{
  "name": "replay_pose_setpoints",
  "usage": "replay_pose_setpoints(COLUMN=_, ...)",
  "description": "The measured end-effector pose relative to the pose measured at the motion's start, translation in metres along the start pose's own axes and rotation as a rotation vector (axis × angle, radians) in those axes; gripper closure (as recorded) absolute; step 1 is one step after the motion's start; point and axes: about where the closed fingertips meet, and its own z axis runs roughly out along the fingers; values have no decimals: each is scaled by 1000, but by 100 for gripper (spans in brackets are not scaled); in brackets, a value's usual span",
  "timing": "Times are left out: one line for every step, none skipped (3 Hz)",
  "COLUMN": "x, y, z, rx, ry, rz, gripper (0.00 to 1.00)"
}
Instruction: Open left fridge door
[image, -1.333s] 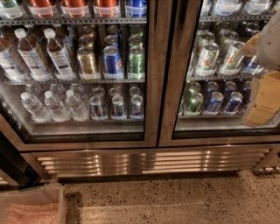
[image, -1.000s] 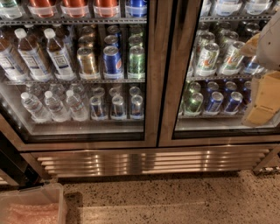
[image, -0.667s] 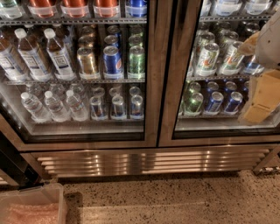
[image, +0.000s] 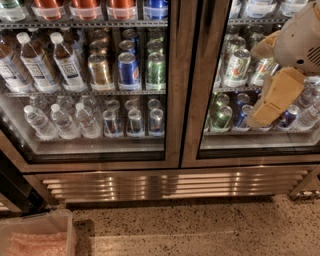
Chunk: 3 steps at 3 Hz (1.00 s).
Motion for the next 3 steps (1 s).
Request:
replay_pose_setpoints(x=-2, y=1, z=1, rx=-5, ry=-9, rz=1, gripper=0)
replay_pose_setpoints(x=-9, y=-7, z=9, rx=10, ry=-61, rz=1, gripper=0)
replay_pose_setpoints(x=-39, y=-23, z=22, rx=18, ry=-140, rz=-41, gripper=0)
